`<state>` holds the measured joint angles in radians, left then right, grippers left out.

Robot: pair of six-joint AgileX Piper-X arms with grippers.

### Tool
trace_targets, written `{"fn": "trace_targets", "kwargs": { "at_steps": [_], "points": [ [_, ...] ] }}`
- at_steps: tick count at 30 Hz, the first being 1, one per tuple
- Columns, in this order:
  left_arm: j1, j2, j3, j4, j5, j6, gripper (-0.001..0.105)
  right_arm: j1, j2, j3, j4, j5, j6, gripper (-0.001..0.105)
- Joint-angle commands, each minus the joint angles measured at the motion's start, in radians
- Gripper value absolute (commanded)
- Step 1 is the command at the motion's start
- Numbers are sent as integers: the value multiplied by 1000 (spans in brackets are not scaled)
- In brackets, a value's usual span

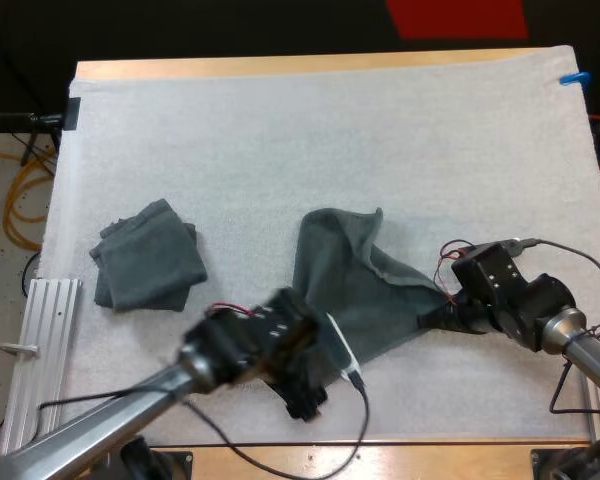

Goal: Pick towel from pile fold and stack

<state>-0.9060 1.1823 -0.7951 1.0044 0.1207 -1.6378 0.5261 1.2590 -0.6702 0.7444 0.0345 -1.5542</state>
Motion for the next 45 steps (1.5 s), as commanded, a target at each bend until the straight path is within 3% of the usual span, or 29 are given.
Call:
{"fn": "trace_targets", "kwargs": {
  "at_steps": [1,5,7,12,32,34,36,38,45],
  "points": [
    [-35,40,0,-14,-27,4,85,-3,-8,-1,6,7,8,0],
    [-94,153,0,-33,-139,-24,84,-3,-8,-1,7,7,9,0],
    [-98,202,-2,-53,-174,-49,78,-3,-8,-1,10,7,9,0],
    [-98,293,-2,-117,-132,-67,59,-3,-8,-1,10,7,9,0],
    [-98,400,-2,-120,-121,-87,57,-3,-8,-1,10,7,9,0],
    [-98,401,-3,-112,-125,-87,48,-3,-8,-1,10,7,9,0],
    [-98,396,-11,-100,-133,-85,13,-3,-8,-1,10,7,9,0],
    [-98,384,-22,-100,-133,-85,0,-3,-8,-1,10,10,6,0],
    [-93,241,-106,-59,-133,-92,0,-3,-76,-24,10,15,2,0]
  ]
}}
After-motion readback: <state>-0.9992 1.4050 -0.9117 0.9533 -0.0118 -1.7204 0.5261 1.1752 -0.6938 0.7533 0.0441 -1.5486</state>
